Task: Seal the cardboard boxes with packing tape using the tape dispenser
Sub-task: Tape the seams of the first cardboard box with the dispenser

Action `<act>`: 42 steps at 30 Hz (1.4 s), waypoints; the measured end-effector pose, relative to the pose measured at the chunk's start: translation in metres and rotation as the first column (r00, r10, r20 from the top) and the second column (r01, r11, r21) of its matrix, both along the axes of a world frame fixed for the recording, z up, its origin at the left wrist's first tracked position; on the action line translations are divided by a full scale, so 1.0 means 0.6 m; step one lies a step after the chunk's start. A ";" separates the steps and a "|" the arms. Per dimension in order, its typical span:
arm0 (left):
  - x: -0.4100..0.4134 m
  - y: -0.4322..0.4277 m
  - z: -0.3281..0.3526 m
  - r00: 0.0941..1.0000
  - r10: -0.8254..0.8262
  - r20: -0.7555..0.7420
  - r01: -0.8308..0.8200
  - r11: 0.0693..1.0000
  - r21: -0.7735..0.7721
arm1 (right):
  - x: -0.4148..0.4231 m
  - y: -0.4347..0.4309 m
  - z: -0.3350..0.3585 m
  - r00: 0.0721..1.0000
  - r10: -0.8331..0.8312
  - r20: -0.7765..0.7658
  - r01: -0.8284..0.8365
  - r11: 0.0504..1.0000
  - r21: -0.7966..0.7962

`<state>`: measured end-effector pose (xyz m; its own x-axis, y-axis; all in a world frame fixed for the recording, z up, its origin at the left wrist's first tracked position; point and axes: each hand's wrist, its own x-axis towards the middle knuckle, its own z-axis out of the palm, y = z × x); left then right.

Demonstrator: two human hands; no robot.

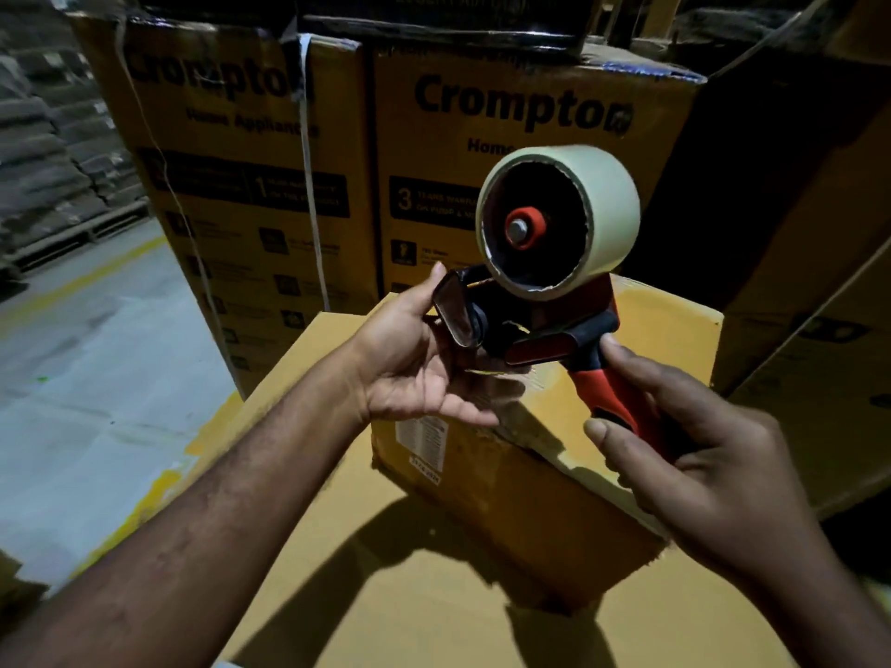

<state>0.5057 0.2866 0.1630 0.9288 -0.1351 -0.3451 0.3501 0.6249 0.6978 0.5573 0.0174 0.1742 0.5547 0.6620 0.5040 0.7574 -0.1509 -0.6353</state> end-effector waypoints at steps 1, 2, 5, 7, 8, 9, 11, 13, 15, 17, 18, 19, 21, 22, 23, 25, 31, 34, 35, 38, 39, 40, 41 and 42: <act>-0.004 -0.006 -0.005 1.000 -0.010 0.001 0.010 1.000 -0.023 | 0.006 0.002 0.001 1.000 0.016 -0.009 -0.016 1.000 0.004; -0.008 -0.013 -0.010 1.000 -0.021 0.003 0.021 0.999 -0.047 | 0.011 0.003 0.003 0.999 0.032 -0.013 -0.031 0.999 0.013; -0.015 -0.039 -0.022 0.999 -0.008 0.038 0.013 0.992 -0.126 | 0.026 0.003 0.005 0.997 0.073 -0.007 -0.073 0.997 0.037; -0.016 -0.052 -0.021 0.995 0.090 0.045 -0.080 0.979 -0.186 | 0.034 0.001 0.006 0.996 0.091 -0.005 -0.090 0.995 0.035; -0.016 -0.058 -0.020 0.989 0.145 0.035 -0.136 0.971 -0.197 | 0.037 0.000 0.006 0.995 0.098 -0.008 -0.098 0.994 0.038; -0.017 -0.063 -0.019 0.981 0.194 0.028 -0.185 0.964 -0.191 | 0.041 -0.003 0.007 0.994 0.107 -0.010 -0.106 0.993 0.044; -0.017 -0.064 -0.018 0.963 0.270 0.017 -0.265 0.954 -0.136 | 0.047 -0.005 0.008 0.992 0.121 -0.016 -0.120 0.991 0.053; -0.018 -0.051 -0.020 0.948 0.318 -0.007 -0.318 0.947 -0.053 | 0.052 -0.006 0.009 0.990 0.137 -0.021 -0.136 0.990 0.046; -0.020 -0.028 -0.020 0.940 0.341 -0.033 -0.339 0.939 0.055 | 0.059 -0.007 0.009 0.988 0.153 -0.034 -0.152 0.988 0.037; -0.022 -0.007 -0.016 0.932 0.354 -0.072 -0.339 0.926 0.167 | 0.064 -0.007 0.007 0.985 0.168 -0.036 -0.167 0.986 0.020; -0.022 0.002 -0.013 0.930 0.358 -0.085 -0.331 0.914 0.234 | 0.067 -0.006 0.004 0.983 0.180 -0.036 -0.180 0.984 0.014; -0.022 0.010 -0.010 0.929 0.359 -0.090 -0.318 0.897 0.307 | 0.070 -0.006 0.001 0.981 0.193 -0.035 -0.193 0.981 0.010; -0.019 0.031 -0.007 0.928 0.364 -0.078 -0.297 0.849 0.437 | 0.078 0.000 -0.006 0.975 0.220 -0.040 -0.221 0.975 -0.001; -0.018 0.043 -0.005 0.928 0.368 -0.063 -0.293 0.822 0.488 | 0.082 0.004 -0.010 0.972 0.233 -0.040 -0.233 0.972 -0.010; -0.016 0.053 -0.002 0.930 0.366 -0.048 -0.284 0.793 0.539 | 0.085 0.011 -0.014 0.970 0.240 -0.028 -0.241 0.970 -0.025; -0.014 0.073 0.004 0.943 0.331 -0.030 -0.227 0.706 0.671 | 0.086 0.027 -0.025 0.969 0.247 0.016 -0.245 0.967 -0.069; -0.010 0.103 0.006 0.933 0.356 -0.059 -0.138 0.503 0.853 | 0.086 0.066 -0.054 0.969 0.245 -0.028 -0.247 0.963 -0.111; -0.009 0.110 0.007 0.919 0.393 -0.041 -0.135 0.408 0.903 | 0.087 0.078 -0.059 0.971 0.239 -0.026 -0.240 0.960 -0.141; -0.010 0.111 0.006 0.912 0.408 -0.034 -0.138 0.384 0.913 | 0.086 0.081 -0.059 0.970 0.244 -0.020 -0.244 0.958 -0.153; -0.014 0.119 -0.003 0.887 0.461 -0.016 -0.166 0.353 0.921 | 0.084 0.088 -0.061 0.966 0.256 -0.032 -0.257 0.949 -0.181; -0.016 0.121 -0.007 0.879 0.477 -0.009 -0.179 0.347 0.921 | 0.082 0.090 -0.061 0.966 0.258 -0.028 -0.258 0.947 -0.191; -0.017 0.123 -0.010 0.872 0.489 0.002 -0.190 0.335 0.923 | 0.081 0.093 -0.062 0.966 0.258 -0.015 -0.256 0.946 -0.201; -0.018 0.125 -0.012 0.867 0.497 0.016 -0.200 0.319 0.926 | 0.079 0.096 -0.061 0.967 0.255 0.000 -0.249 0.946 -0.208; -0.020 0.126 -0.012 0.863 0.504 0.032 -0.211 0.304 0.929 | 0.079 0.099 -0.061 0.969 0.247 0.010 -0.240 0.948 -0.211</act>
